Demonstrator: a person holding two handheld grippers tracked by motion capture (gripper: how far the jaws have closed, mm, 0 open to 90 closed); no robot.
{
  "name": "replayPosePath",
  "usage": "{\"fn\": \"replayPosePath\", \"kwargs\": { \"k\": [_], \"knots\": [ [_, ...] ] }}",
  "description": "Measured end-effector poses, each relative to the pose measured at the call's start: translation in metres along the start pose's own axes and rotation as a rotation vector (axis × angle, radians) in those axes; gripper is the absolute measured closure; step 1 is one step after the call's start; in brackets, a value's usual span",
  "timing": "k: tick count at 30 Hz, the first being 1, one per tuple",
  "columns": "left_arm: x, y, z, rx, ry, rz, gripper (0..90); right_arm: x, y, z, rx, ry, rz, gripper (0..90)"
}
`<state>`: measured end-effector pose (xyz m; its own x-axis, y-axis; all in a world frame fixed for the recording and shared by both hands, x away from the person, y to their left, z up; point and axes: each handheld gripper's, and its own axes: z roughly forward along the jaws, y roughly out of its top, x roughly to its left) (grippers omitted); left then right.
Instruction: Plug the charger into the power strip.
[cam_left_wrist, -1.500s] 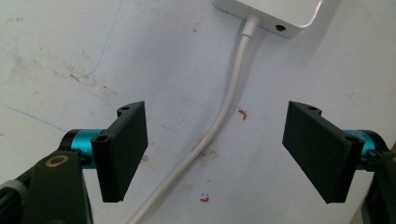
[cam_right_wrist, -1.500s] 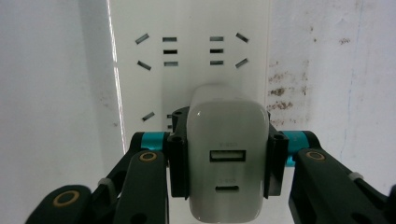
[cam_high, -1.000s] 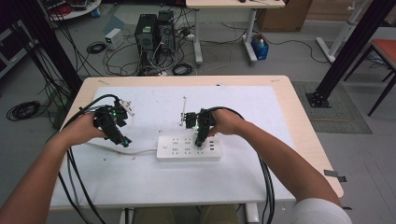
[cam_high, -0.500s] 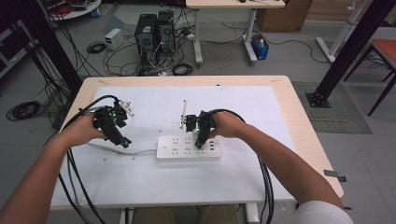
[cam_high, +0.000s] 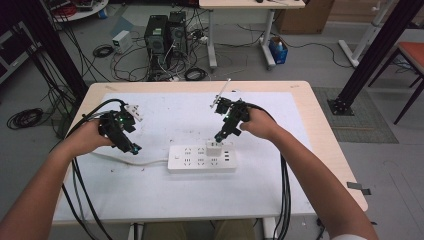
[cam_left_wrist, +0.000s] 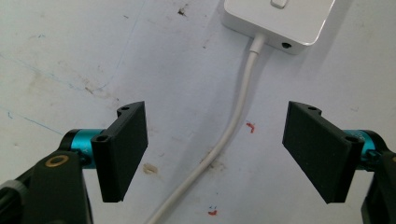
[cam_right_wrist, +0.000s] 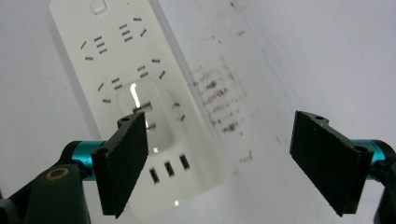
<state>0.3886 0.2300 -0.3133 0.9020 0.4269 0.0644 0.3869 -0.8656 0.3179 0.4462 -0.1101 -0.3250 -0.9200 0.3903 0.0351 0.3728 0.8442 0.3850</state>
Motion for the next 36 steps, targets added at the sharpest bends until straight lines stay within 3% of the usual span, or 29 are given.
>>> {"fn": "replayPosePath", "kwargs": {
  "k": [2,3,4,9,17,21,27,36],
  "knots": [
    [-0.001,0.002,-0.001,0.000,0.000,0.005,22.4,-0.001,-0.008,-0.009,0.003,-0.029,0.017,16.4],
    [-0.001,0.004,-0.002,0.007,-0.001,0.013,22.4,-0.001,-0.012,-0.014,0.008,-0.042,0.023,5.8],
    [-0.001,0.005,-0.002,0.004,0.002,0.015,22.4,-0.001,-0.017,-0.019,0.006,-0.058,0.028,1.5],
    [-0.003,0.009,-0.005,-0.007,0.005,0.013,22.4,-0.004,-0.041,-0.044,-0.002,-0.125,0.079,1.0],
    [-0.008,0.013,-0.008,-0.007,0.007,0.030,22.4,0.008,-0.079,-0.075,0.040,-0.219,0.118,1.1],
    [-0.012,0.013,-0.010,-0.017,0.011,0.028,22.4,0.012,-0.099,-0.093,0.025,-0.258,0.159,1.1],
    [-0.013,0.013,-0.011,-0.013,0.014,0.029,22.4,0.018,-0.123,-0.104,0.030,-0.270,0.208,1.1],
    [-0.017,0.009,-0.012,-0.010,0.008,0.049,22.4,0.025,-0.131,-0.090,0.095,-0.237,0.190,1.1]
  ]
}}
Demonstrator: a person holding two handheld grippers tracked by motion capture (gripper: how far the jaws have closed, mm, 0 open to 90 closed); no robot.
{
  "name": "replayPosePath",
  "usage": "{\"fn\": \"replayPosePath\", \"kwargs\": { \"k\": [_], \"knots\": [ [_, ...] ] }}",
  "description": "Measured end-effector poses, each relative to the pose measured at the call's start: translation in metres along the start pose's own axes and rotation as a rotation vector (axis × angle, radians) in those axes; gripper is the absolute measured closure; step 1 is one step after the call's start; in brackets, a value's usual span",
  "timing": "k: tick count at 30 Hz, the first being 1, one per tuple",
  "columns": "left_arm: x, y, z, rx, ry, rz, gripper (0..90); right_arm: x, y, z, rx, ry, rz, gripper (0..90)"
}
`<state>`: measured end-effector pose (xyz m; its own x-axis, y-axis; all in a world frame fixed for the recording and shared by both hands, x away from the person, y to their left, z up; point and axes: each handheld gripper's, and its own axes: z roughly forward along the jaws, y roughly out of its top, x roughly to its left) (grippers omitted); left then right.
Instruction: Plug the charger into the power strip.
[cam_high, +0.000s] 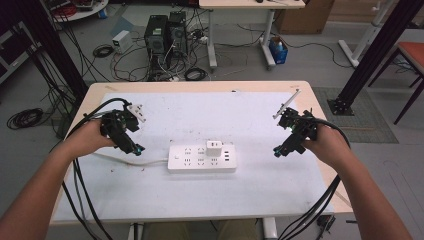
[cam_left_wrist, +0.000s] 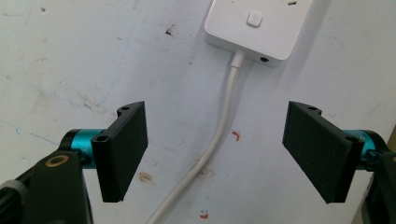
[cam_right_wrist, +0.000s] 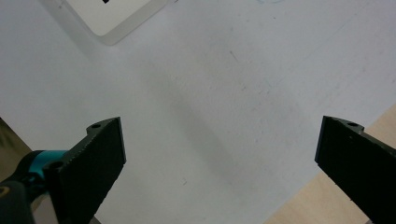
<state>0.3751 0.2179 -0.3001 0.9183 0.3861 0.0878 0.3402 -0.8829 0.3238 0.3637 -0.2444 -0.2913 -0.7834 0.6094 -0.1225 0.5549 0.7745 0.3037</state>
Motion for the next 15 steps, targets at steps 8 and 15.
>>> {"fn": "replayPosePath", "kwargs": {
  "k": [8,15],
  "knots": [
    [-0.003,-0.003,0.003,0.013,-0.001,-0.007,22.4,0.002,-0.002,0.010,0.002,0.012,0.007,1.1],
    [-0.004,-0.004,0.005,0.011,0.003,-0.016,22.4,0.003,-0.002,0.012,-0.001,0.009,-0.019,1.1]
  ]
}}
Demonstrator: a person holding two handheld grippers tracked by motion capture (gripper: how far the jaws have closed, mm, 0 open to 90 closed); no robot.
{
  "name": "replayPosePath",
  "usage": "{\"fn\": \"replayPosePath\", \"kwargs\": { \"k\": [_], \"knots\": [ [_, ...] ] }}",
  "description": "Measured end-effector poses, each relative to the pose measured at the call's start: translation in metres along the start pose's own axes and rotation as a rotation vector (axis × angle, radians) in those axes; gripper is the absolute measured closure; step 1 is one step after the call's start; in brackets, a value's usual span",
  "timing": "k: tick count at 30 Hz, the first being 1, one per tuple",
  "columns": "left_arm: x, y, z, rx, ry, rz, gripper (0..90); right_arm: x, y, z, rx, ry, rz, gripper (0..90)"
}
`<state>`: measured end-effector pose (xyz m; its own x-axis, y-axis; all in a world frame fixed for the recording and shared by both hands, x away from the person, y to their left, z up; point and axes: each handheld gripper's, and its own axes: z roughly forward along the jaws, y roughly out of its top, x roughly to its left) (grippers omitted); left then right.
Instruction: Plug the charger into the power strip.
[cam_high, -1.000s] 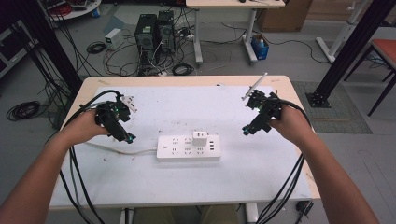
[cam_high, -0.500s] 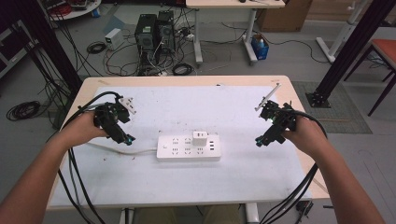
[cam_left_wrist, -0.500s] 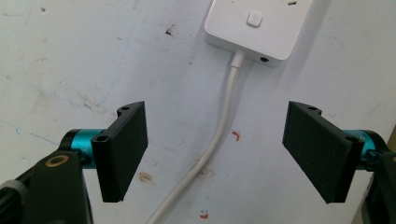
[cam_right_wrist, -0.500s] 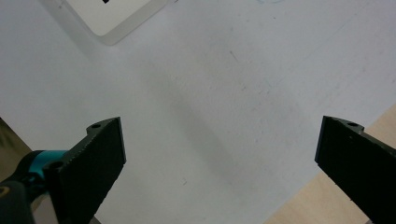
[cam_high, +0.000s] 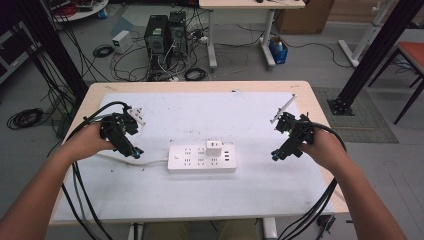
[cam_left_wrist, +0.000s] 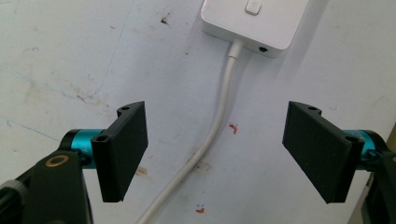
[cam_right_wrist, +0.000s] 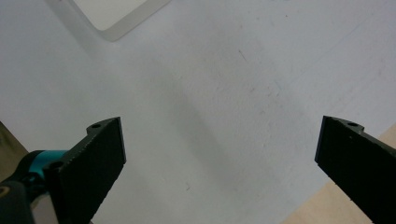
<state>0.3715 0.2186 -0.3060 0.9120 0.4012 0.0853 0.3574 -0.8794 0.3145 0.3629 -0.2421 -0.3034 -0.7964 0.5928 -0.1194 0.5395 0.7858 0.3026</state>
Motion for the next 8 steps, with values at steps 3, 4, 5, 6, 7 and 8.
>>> {"fn": "replayPosePath", "kwargs": {
  "k": [3,4,5,6,7,8],
  "knots": [
    [0.0001,-0.0002,0.0000,0.002,0.001,0.001,22.4,0.0012,-0.0004,0.0013,0.001,-0.002,-0.002,1.1],
    [0.0001,-0.0003,-0.0001,0.000,0.001,0.001,22.4,0.0012,-0.0006,0.0019,0.001,-0.001,-0.001,1.1],
    [0.0001,-0.0003,-0.0001,0.000,0.001,0.001,22.4,0.0012,-0.0006,0.0019,0.001,-0.001,-0.001,1.1],
    [0.0008,-0.0012,0.0001,-0.007,0.004,-0.004,22.4,0.0016,-0.0017,0.0040,-0.002,-0.002,0.007,1.1],
    [0.0013,-0.0018,0.0000,-0.006,0.005,-0.002,22.4,0.0009,-0.0022,0.0045,0.002,-0.002,0.002,1.1],
    [0.0013,-0.0018,0.0000,-0.006,0.005,-0.002,22.4,0.0006,-0.0025,0.0053,0.002,-0.005,0.008,1.1]
  ]
}}
